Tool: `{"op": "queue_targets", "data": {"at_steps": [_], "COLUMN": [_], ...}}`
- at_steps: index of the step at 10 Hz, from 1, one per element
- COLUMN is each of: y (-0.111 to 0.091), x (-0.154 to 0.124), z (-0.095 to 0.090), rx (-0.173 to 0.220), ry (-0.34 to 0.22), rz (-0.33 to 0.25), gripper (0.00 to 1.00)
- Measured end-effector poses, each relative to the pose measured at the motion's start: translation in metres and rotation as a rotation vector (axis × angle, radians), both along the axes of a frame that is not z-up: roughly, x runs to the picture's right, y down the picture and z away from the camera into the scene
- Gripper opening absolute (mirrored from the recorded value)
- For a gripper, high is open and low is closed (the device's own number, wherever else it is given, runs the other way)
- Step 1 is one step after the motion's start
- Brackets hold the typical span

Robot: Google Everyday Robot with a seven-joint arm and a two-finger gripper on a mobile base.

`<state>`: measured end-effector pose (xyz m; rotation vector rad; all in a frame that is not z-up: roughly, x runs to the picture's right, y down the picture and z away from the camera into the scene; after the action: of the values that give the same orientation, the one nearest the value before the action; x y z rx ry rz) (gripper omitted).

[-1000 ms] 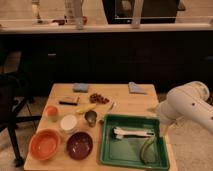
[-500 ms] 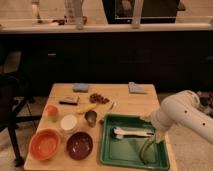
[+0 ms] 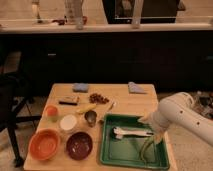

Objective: Place pepper in red bowl

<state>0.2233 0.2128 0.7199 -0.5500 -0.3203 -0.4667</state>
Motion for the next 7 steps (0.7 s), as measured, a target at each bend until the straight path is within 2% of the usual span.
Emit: {"op": "queue_targets", "data": {"at_steps": [5, 7], "y": [0.000, 0.015], "x": [-0.001, -0.006], "z": [0.000, 0.006], "rx": [-0.002, -0.026], "ry": [-0.007, -0.055], "rz": [-0.007, -0.050], "gripper": [0.80, 0.80]}}
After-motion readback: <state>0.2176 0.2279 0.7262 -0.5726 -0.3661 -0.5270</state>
